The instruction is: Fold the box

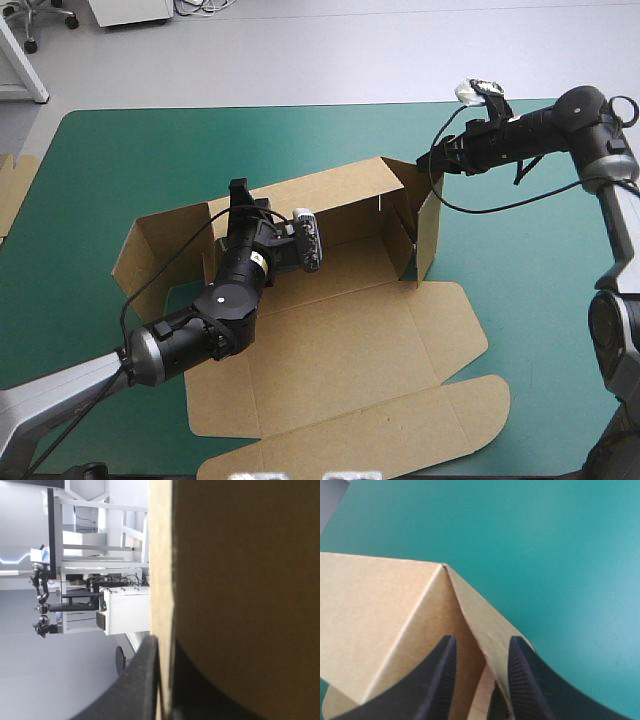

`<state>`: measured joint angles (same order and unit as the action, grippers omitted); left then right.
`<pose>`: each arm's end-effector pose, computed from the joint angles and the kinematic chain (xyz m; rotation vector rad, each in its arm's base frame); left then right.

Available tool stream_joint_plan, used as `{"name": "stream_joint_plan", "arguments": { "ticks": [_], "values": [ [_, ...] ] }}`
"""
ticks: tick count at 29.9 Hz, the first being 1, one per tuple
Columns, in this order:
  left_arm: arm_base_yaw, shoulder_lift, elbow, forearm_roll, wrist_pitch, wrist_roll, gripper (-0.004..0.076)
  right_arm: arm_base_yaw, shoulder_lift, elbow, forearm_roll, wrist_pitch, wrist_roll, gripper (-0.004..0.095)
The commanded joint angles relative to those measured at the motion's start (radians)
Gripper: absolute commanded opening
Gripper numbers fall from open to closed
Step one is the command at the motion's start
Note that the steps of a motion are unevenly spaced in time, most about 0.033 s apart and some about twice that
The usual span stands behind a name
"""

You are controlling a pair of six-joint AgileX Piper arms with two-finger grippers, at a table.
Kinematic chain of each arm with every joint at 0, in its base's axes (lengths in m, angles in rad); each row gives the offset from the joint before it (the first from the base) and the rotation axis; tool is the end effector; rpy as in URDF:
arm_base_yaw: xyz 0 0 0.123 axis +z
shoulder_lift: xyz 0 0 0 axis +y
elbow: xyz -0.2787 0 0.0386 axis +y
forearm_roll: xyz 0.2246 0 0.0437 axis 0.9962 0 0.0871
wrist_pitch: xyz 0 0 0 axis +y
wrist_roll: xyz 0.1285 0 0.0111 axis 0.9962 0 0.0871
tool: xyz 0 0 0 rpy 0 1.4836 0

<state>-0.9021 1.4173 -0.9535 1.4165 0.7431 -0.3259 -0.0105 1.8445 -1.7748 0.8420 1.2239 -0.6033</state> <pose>0.2533 -0.1813 0.2956 1.3950 1.4976 0.8423 0.3857 0.0865 0.3288 -0.5313 2.3548 0.8967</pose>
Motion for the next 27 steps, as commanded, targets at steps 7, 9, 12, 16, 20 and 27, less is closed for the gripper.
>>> {"name": "stream_joint_plan", "arguments": {
  "ticks": [7, 9, 12, 16, 20, 27],
  "values": [
    [-0.005, -0.025, -0.021, 0.016, -0.015, -0.021, -0.001, 0.002, -0.17, -0.022, 0.035, 0.021, -0.02, 0.0324],
    [-0.005, -0.025, -0.021, 0.016, -0.015, -0.021, -0.001, -0.002, -0.193, -0.022, -0.016, -0.003, -0.007, 0.0324],
    [-0.005, -0.025, -0.021, 0.016, -0.015, -0.021, -0.001, -0.029, -0.213, -0.023, -0.069, -0.112, 0.034, 0.0324],
    [-0.005, -0.025, -0.021, 0.016, -0.015, -0.041, -0.001, -0.073, -0.207, -0.042, -0.078, -0.147, 0.101, 0.0324],
    [-0.007, -0.025, -0.021, 0.024, -0.015, -0.049, -0.001, -0.078, -0.147, -0.102, -0.176, -0.155, 0.168, 0.0324],
    [-0.007, -0.025, -0.021, 0.051, -0.013, -0.044, -0.001, -0.078, 0.031, -0.312, -0.202, -0.124, 0.239, 0.0323]
  ]
}}
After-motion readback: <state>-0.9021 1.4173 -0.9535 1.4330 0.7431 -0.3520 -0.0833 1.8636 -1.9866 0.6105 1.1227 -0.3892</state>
